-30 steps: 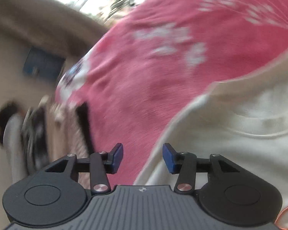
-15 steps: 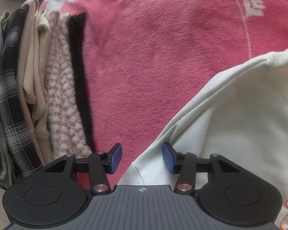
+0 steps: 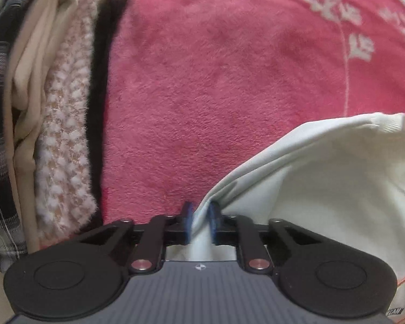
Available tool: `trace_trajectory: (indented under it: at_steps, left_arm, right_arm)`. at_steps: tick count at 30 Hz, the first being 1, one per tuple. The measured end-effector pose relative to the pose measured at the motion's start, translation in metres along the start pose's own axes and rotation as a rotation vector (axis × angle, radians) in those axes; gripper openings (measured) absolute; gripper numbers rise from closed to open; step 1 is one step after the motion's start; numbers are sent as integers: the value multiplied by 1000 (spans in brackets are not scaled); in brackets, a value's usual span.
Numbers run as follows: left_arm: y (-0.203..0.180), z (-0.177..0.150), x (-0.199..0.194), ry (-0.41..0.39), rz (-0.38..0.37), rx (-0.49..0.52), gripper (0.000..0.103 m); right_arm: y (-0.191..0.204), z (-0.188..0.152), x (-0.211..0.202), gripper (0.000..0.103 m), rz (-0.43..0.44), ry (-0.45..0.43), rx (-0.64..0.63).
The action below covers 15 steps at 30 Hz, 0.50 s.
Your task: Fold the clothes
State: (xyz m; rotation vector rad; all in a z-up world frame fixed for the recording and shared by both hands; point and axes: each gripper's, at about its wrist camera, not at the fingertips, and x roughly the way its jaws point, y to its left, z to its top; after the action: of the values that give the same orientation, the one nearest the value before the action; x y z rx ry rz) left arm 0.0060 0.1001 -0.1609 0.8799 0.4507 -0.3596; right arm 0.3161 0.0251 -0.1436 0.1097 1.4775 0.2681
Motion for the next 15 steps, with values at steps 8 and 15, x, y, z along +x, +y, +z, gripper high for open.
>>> trace_trajectory:
  at_steps: [8,15]
  left_arm:
    - [1,-6,-5,14,60,53,46]
    - [33,-19,6,83,39,-13,47]
  right_arm:
    - [-5,-14,-43,5,192,-289,-22]
    - [-8,4,17,6,216,-317,33]
